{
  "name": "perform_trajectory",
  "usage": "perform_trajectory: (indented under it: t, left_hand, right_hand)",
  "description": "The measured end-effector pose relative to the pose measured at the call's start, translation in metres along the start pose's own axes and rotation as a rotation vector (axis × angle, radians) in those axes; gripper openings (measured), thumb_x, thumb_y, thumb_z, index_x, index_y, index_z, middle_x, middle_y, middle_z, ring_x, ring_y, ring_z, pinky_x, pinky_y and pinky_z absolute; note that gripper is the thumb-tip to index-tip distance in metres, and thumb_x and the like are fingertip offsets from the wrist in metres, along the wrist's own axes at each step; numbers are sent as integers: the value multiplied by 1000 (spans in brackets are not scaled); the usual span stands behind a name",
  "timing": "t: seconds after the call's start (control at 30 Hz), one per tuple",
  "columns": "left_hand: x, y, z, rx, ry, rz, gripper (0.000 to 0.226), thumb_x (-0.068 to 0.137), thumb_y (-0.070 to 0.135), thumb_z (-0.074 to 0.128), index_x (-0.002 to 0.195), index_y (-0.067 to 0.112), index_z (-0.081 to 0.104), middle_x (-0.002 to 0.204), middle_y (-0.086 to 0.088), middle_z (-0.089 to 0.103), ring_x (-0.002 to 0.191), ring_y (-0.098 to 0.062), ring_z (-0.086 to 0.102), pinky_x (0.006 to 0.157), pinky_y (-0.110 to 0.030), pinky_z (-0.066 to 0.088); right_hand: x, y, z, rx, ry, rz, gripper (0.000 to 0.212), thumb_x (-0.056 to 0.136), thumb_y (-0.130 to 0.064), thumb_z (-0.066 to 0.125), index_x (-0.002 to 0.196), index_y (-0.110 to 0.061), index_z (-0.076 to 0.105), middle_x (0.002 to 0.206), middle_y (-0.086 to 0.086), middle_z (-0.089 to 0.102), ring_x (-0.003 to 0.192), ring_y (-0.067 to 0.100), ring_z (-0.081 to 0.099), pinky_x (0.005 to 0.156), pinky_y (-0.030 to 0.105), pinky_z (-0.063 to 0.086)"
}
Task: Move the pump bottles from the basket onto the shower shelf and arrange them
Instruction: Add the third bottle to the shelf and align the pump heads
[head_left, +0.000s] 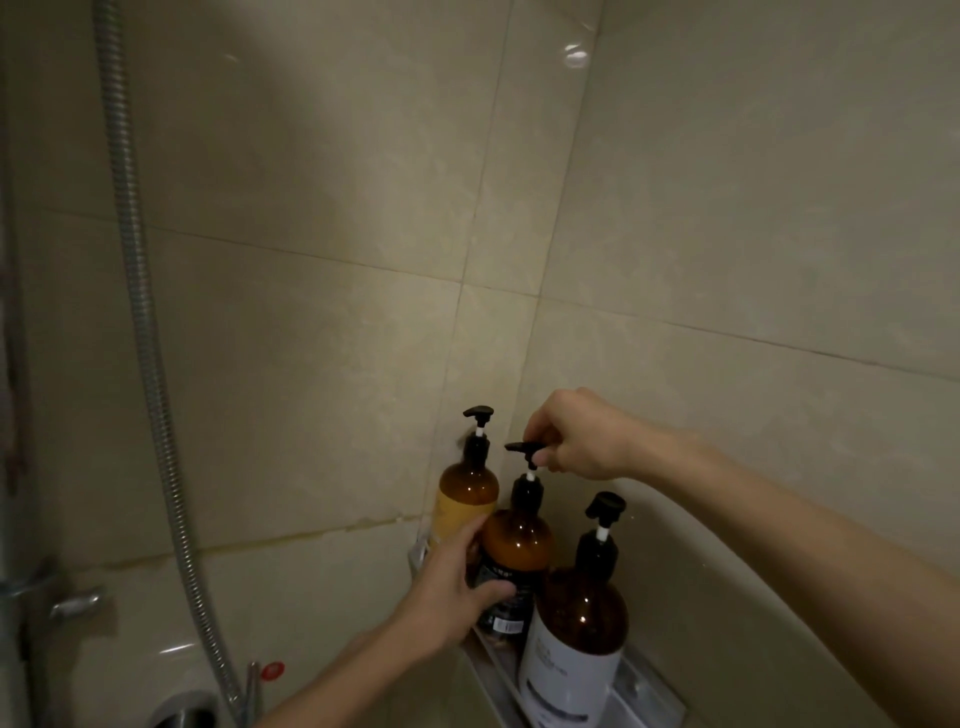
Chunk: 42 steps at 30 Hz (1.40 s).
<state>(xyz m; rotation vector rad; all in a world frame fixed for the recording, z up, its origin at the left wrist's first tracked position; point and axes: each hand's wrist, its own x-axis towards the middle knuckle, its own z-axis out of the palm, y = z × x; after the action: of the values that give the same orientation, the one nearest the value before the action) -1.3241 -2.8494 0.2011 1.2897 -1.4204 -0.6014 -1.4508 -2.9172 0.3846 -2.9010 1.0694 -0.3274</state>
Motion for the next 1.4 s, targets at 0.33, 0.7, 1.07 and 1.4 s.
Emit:
perform_trajectory:
  t: [0.33, 0.7, 1.07, 1.4]
  left_hand:
    - [0, -9, 15, 187, 177, 34, 88, 57, 53, 79, 130, 46, 30, 115, 37, 32, 114, 8, 36, 101, -22, 32]
    - [12, -18, 0, 92, 69, -42, 86, 71, 27, 79, 136, 42, 25, 137, 14, 31, 123, -4, 33, 103, -23, 28]
    - [9, -17, 12, 125, 219, -24, 88, 61, 34, 84, 129, 45, 31, 125, 23, 42, 119, -1, 43, 103, -25, 35]
    - [12, -21, 8, 149, 163, -37, 90, 72, 35, 76, 143, 34, 20, 137, 14, 34, 125, 0, 31, 107, -26, 26]
  right_hand:
    - [4, 2, 4, 25, -16, -19, 39, 86, -9, 61, 122, -22, 56, 110, 4, 65, 87, 11, 59, 74, 18, 44]
    - [13, 5, 8, 47, 36, -70, 30, 84, -2, 60, 109, -19, 65, 105, 4, 68, 78, 4, 53, 70, 13, 42]
    - [15, 5, 11, 50, 65, -85, 34, 83, 3, 59, 109, -17, 66, 106, 7, 67, 82, 8, 55, 74, 17, 46]
    - [21, 4, 13, 55, 80, -101, 37, 83, 6, 57, 112, -15, 65, 109, 8, 66, 99, 17, 62, 80, 19, 48]
